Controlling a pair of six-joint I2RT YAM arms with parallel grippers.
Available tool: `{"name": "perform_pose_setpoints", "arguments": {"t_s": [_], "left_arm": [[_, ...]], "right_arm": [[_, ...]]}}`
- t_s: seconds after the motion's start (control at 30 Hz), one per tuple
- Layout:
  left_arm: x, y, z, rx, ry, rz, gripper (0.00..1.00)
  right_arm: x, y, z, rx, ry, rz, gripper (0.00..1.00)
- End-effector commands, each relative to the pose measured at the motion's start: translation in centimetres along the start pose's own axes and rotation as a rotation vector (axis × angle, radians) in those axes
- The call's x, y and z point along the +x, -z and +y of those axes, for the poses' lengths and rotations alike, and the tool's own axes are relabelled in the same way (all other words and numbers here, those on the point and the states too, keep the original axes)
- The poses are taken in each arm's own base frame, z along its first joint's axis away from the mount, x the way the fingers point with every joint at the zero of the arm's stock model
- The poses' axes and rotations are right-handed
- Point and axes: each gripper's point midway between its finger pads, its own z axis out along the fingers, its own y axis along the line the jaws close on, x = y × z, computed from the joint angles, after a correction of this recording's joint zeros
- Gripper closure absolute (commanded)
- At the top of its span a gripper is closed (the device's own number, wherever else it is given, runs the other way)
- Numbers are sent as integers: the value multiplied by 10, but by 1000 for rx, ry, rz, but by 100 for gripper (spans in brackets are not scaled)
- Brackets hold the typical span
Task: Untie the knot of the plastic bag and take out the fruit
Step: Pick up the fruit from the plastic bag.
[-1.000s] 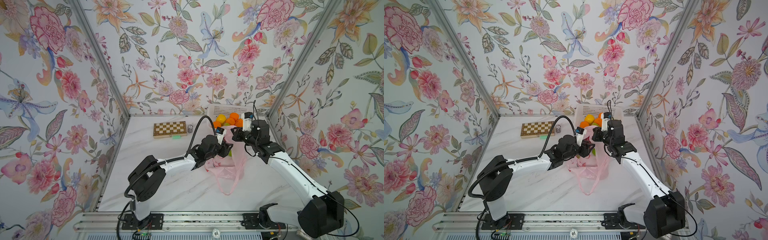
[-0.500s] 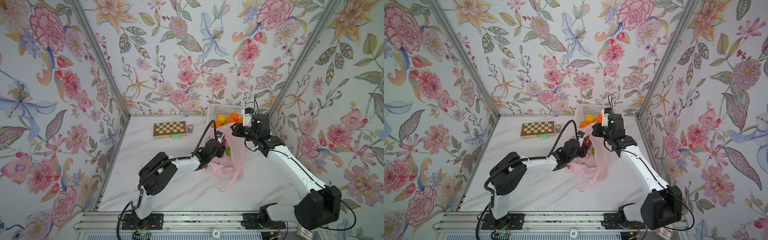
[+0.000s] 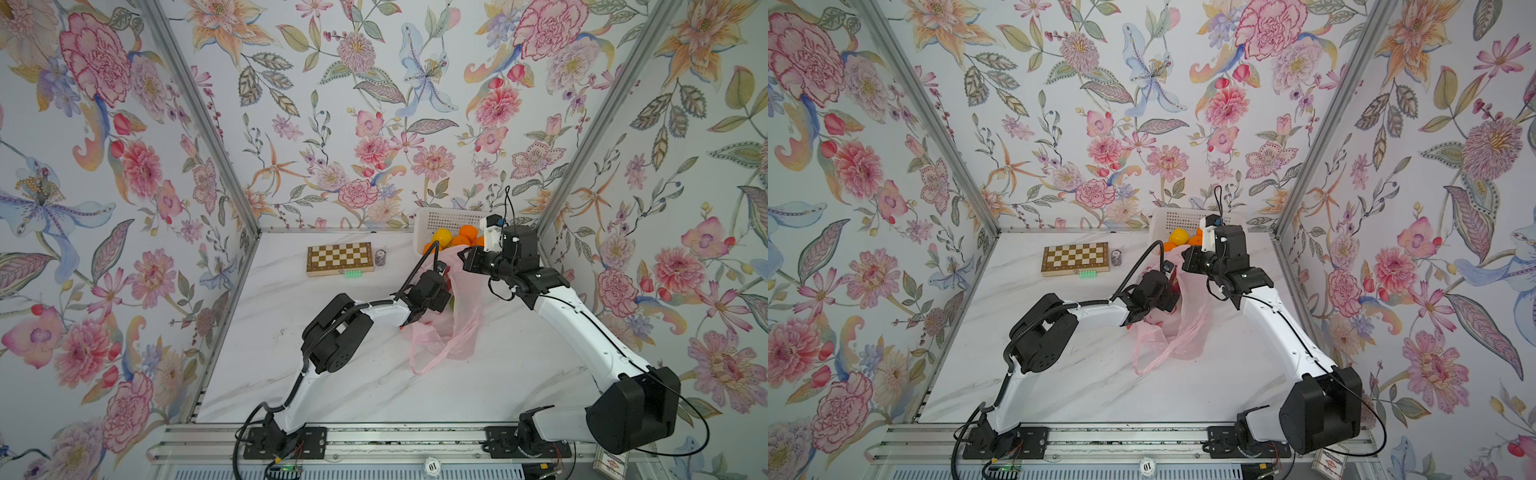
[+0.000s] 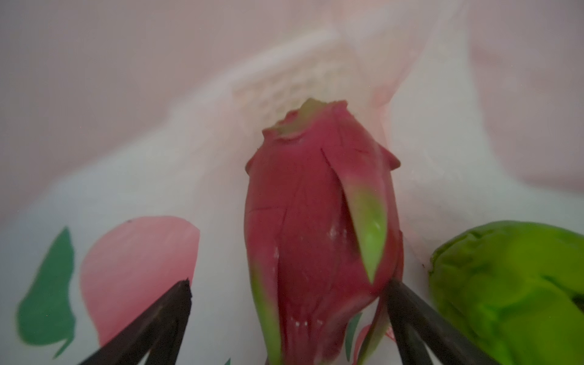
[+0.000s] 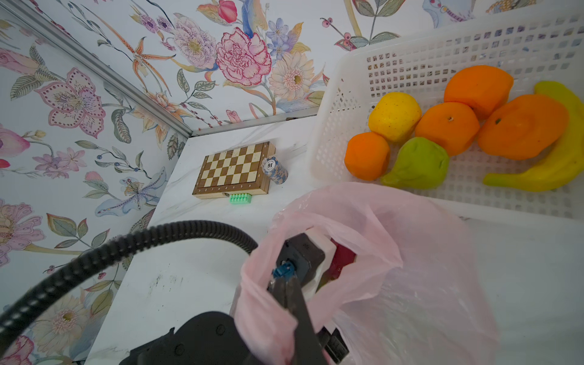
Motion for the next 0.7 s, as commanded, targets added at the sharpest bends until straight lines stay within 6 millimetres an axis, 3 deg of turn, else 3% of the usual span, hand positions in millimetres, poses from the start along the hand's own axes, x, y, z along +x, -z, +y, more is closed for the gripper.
{"name": "perform_pose_setpoints", "arguments": {"t_s": [0.0, 0.07, 0.2, 0.37, 0.67], "left_arm": [[25, -13, 2, 20, -72, 105, 8], [24, -13, -1, 41, -80, 109, 14], [15, -9, -8, 95, -72, 80, 36], [6, 0, -16, 157, -60, 51, 70], [-19, 43, -30, 292, -3, -59, 96]], "right_arm": [[-5, 3, 5, -17, 1, 0, 100], [-4, 2, 4, -13, -1, 3, 100], [-4, 3, 3, -3, -3, -4, 100], [-3, 4, -2, 18, -23, -5, 100], [-7, 2, -13, 71, -80, -13, 99]]}}
